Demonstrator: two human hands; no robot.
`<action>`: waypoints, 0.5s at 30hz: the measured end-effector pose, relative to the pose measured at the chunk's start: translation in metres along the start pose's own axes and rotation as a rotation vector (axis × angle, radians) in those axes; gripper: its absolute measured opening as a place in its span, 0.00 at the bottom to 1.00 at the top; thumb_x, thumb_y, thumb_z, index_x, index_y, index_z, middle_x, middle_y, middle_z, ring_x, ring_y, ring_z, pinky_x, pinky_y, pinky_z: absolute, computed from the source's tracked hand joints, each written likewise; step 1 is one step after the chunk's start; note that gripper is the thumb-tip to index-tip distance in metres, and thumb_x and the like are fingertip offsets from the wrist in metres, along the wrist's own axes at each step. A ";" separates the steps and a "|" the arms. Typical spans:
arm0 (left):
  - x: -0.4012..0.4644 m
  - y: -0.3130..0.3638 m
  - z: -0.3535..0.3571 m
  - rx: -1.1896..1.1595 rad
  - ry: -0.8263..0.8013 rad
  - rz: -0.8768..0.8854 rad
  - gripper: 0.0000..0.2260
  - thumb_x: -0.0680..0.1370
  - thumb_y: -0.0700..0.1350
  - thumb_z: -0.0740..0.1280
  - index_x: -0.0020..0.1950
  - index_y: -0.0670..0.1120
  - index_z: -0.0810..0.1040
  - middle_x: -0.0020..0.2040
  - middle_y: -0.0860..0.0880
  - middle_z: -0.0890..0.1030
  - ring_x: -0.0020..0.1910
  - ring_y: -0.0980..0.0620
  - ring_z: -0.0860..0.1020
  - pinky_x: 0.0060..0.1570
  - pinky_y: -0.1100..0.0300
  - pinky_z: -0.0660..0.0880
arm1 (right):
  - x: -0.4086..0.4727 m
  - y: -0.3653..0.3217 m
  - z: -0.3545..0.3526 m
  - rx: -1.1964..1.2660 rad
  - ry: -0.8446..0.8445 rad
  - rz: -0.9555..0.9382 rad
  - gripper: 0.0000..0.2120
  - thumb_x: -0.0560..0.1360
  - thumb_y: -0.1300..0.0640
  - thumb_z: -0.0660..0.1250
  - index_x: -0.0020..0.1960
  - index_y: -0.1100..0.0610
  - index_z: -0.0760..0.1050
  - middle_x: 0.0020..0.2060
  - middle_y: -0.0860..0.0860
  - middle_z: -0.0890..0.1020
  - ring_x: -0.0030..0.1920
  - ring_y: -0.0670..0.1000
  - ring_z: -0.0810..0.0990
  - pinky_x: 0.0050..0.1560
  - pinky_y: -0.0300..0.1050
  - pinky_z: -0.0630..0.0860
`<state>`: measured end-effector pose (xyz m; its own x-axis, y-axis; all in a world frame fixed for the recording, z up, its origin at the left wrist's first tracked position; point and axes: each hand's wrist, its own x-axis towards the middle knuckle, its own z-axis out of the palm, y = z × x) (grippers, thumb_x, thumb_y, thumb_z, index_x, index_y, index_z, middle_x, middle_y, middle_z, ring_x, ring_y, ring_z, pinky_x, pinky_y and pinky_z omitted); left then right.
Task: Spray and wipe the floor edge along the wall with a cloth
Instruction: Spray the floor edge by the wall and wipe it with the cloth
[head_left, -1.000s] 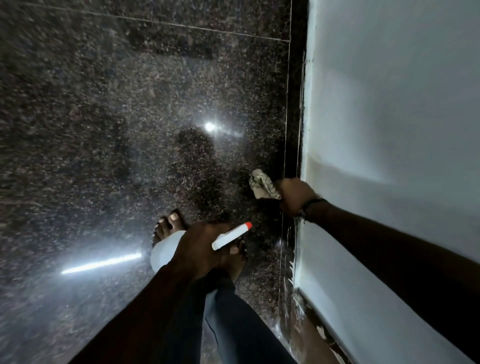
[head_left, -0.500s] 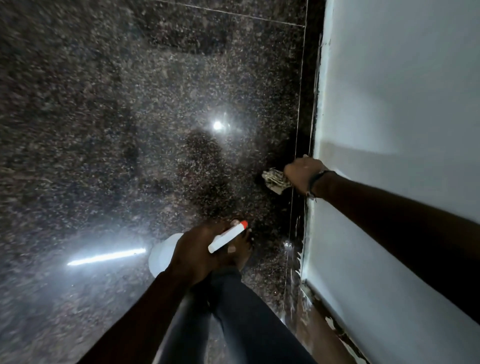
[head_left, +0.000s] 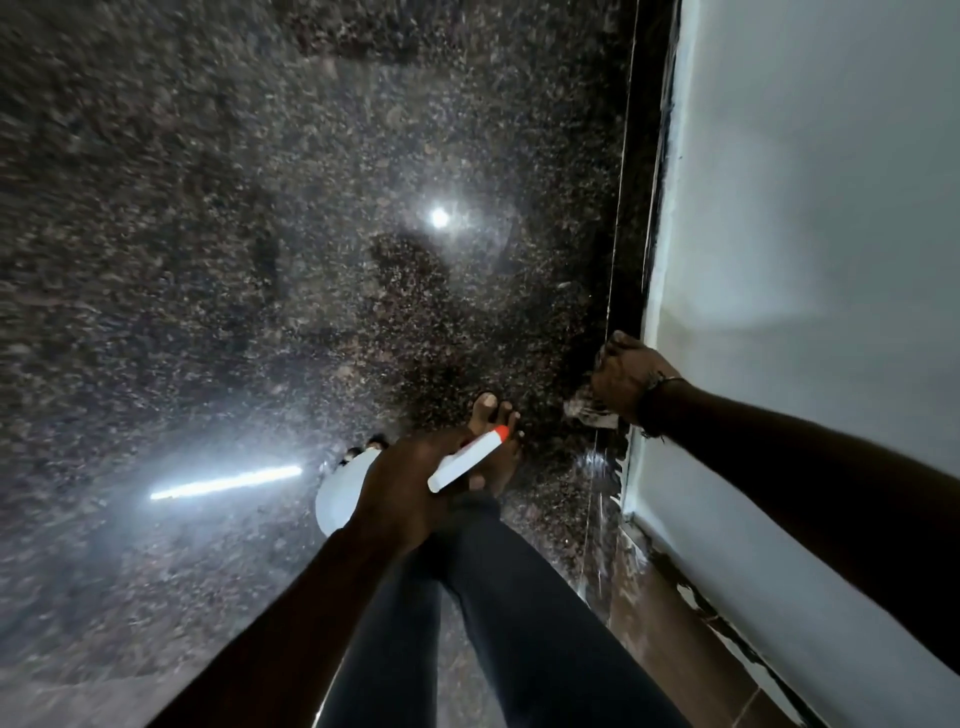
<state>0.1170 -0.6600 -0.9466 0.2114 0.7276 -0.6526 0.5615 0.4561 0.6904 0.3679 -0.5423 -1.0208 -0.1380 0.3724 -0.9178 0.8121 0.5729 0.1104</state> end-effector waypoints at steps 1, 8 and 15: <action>-0.001 -0.002 0.000 -0.002 0.004 -0.009 0.13 0.72 0.53 0.70 0.56 0.55 0.80 0.43 0.55 0.83 0.51 0.67 0.71 0.37 0.82 0.65 | -0.004 0.001 -0.001 -0.008 -0.023 -0.035 0.17 0.81 0.59 0.49 0.60 0.57 0.76 0.60 0.56 0.79 0.66 0.58 0.72 0.76 0.53 0.53; -0.004 -0.003 -0.007 0.025 -0.002 -0.002 0.16 0.68 0.57 0.65 0.53 0.54 0.80 0.43 0.51 0.84 0.44 0.55 0.78 0.35 0.77 0.67 | -0.019 -0.005 0.007 -0.061 -0.049 -0.018 0.18 0.81 0.55 0.50 0.61 0.55 0.76 0.60 0.55 0.80 0.67 0.56 0.72 0.76 0.53 0.54; -0.005 -0.008 -0.009 0.063 -0.029 0.016 0.18 0.66 0.60 0.66 0.52 0.53 0.80 0.42 0.52 0.84 0.42 0.52 0.79 0.32 0.71 0.66 | -0.024 -0.004 -0.039 0.400 0.085 0.060 0.16 0.70 0.62 0.68 0.57 0.63 0.77 0.54 0.65 0.81 0.57 0.65 0.79 0.55 0.52 0.76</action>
<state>0.1041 -0.6630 -0.9459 0.2430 0.7188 -0.6513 0.6073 0.4108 0.6800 0.3455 -0.5252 -0.9843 -0.1162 0.4649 -0.8777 0.9742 0.2254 -0.0096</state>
